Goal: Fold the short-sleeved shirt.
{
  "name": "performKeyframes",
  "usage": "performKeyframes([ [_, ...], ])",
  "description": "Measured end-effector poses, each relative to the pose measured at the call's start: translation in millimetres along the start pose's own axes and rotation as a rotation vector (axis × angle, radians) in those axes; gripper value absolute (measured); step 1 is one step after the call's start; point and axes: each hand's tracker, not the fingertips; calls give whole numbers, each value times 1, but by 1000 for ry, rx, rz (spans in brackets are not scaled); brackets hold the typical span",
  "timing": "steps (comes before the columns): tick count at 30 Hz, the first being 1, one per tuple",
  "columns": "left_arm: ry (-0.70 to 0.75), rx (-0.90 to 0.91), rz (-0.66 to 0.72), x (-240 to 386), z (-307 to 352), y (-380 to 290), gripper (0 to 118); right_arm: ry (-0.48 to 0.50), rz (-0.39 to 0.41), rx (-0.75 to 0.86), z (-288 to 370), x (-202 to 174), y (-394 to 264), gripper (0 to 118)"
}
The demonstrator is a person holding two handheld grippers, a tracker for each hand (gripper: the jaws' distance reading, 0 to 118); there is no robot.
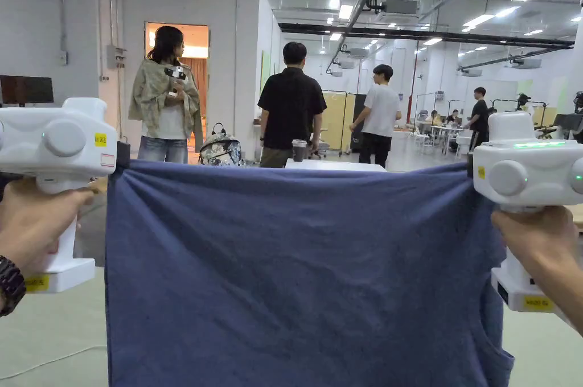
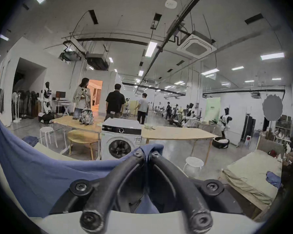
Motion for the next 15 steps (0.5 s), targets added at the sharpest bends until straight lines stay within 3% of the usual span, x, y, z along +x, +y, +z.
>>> performKeyframes([
  [9,35,92,21,-2,-28,56,0,-25,7,79,-38,-17,50,2],
  [15,44,102,2,-2,-36,60,0,-46,18,107,-44,-24,48,2],
])
